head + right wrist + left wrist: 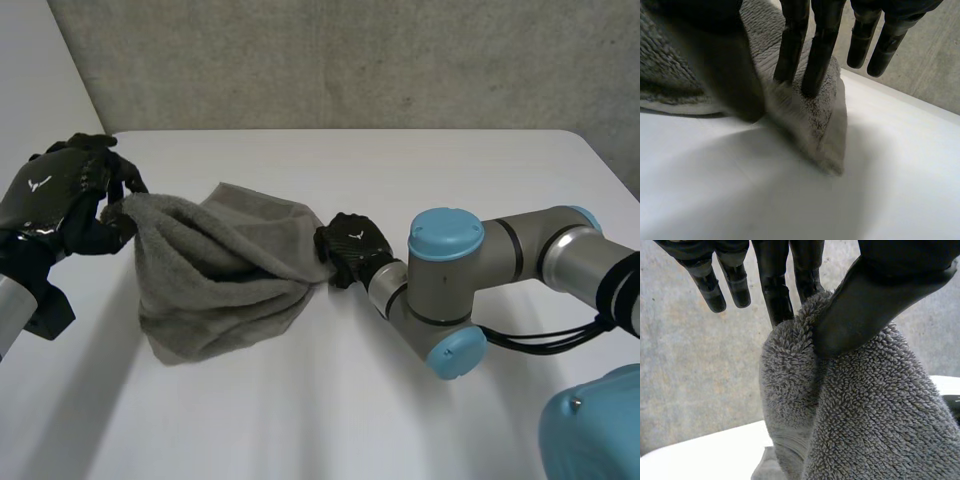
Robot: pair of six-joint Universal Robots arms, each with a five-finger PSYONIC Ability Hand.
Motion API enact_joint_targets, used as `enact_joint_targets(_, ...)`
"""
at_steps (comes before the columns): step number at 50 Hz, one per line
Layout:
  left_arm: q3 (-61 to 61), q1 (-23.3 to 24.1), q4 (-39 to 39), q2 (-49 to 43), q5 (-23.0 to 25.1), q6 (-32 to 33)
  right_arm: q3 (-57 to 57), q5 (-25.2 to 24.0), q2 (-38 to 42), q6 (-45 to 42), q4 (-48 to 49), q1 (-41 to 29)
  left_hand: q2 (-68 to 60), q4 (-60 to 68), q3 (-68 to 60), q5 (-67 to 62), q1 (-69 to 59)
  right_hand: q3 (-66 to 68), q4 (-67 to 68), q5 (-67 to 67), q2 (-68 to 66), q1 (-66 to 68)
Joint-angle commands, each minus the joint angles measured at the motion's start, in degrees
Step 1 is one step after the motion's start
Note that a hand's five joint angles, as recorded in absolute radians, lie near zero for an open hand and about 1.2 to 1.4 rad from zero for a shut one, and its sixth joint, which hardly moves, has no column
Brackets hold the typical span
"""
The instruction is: Fold the towel.
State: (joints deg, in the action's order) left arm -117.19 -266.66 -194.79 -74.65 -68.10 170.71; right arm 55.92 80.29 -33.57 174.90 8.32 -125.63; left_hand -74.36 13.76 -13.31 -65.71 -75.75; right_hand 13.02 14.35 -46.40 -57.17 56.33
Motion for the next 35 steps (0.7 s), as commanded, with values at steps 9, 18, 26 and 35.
enact_joint_targets(9, 1.0, 0.1, -0.5, -3.5, 2.0, 0.0, 2.3, -2.4, -4.7, 1.9, -0.5, 0.7, -1.8, -3.8, 3.3, -0.4, -0.4, -3.0, -4.4, -23.6, -22.8, 23.7)
enact_joint_targets(18, 1.6, 1.7, -1.0, -7.9, 2.4, 1.0, 7.2, -5.1, -13.0, 2.3, -0.8, 4.4, 24.9, -3.8, 3.3, 26.2, 26.3, -3.0, -4.4, -23.6, -22.8, 23.7)
enact_joint_targets(26, 4.5, 6.6, -5.5, -18.4, 1.8, 1.1, 18.5, -11.3, -31.7, 1.9, -0.8, 17.8, 42.6, -3.8, 3.3, 43.9, 44.0, -3.0, -4.4, -23.6, -22.8, 23.7)
enact_joint_targets(35, 6.4, 7.4, -5.6, -26.4, 2.3, 1.6, 29.4, -19.4, -41.5, 1.4, -0.9, 33.3, 45.3, -3.8, 3.3, 46.7, 46.7, -3.0, -4.4, -23.6, -22.8, 23.7)
